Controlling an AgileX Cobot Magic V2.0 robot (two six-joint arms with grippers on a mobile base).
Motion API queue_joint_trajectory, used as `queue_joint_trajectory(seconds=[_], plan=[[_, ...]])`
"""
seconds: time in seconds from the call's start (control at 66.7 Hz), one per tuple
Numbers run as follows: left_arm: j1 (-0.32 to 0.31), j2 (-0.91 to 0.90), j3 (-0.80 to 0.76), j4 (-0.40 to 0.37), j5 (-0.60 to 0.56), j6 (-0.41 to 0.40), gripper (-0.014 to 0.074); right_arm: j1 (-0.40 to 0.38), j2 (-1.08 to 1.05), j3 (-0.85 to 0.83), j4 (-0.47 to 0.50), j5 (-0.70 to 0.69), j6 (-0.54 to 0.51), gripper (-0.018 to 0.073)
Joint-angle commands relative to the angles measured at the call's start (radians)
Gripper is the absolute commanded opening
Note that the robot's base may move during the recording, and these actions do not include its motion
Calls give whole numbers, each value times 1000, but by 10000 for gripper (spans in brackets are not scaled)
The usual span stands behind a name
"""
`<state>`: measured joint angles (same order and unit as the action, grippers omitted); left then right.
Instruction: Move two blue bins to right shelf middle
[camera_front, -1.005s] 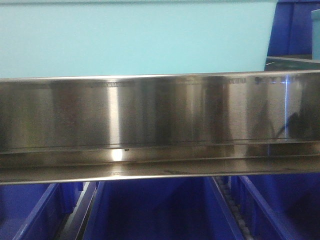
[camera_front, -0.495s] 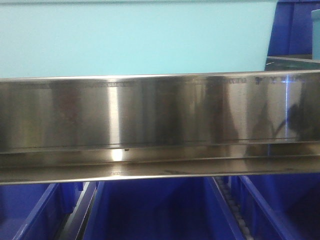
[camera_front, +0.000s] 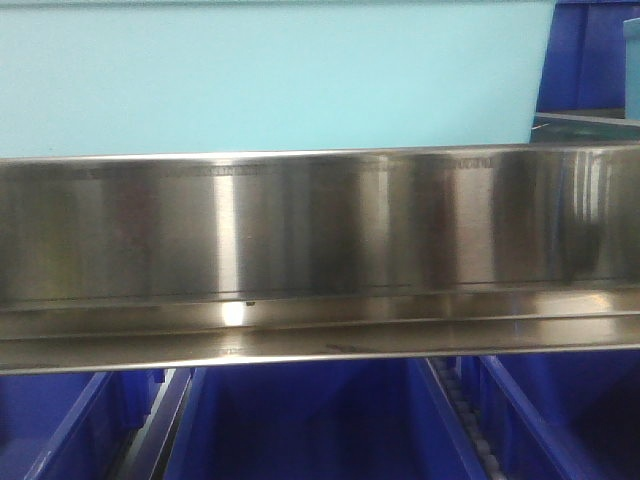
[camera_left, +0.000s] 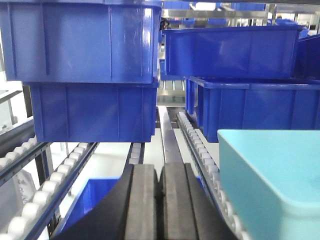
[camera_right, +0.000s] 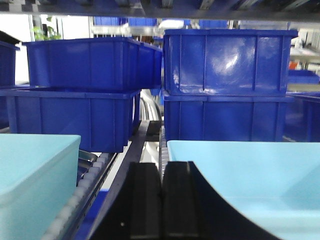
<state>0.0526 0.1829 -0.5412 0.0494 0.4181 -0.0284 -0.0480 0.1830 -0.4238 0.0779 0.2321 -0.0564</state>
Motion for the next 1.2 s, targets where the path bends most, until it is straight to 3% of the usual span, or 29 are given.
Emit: queue_joint_trajectory(seconds=[0.0,0.225,0.405,0.675,0.765,0.87,0.945,1.065,1.125,1.185], plan=[[-7,98,-85,5,42,-8,-111,1,109,-99,4,37,-3,-166],[-7,388,-322,22,170,-8,-111,1,435,-419,4,245,-3,-166],[-7,518,-406,22,144,-8,-111,1,549,-510,4,146,-3,-166],[-7,628,-413,-1,51,-28,-111,1,659,-511,143,48,2,-166],[-7,727,-466,-39,132,-50,-111,16,741,-544,170,147,2,-166],[-42,857,-586,-42,274,-63,-111,92,850,-643,168,312,7,-140],[-85,936,-672,8,349,-157,-111,138,907,-709,130,364,95,-141],[-182,1030,-800,111,440,-277,-111,235,1021,-844,-137,524,348,-141],[-232,1074,-864,131,484,-307,-111,287,1075,-922,-215,609,401,-141],[-278,1120,-926,135,529,-322,-111,325,1122,-986,-227,694,414,-141]])
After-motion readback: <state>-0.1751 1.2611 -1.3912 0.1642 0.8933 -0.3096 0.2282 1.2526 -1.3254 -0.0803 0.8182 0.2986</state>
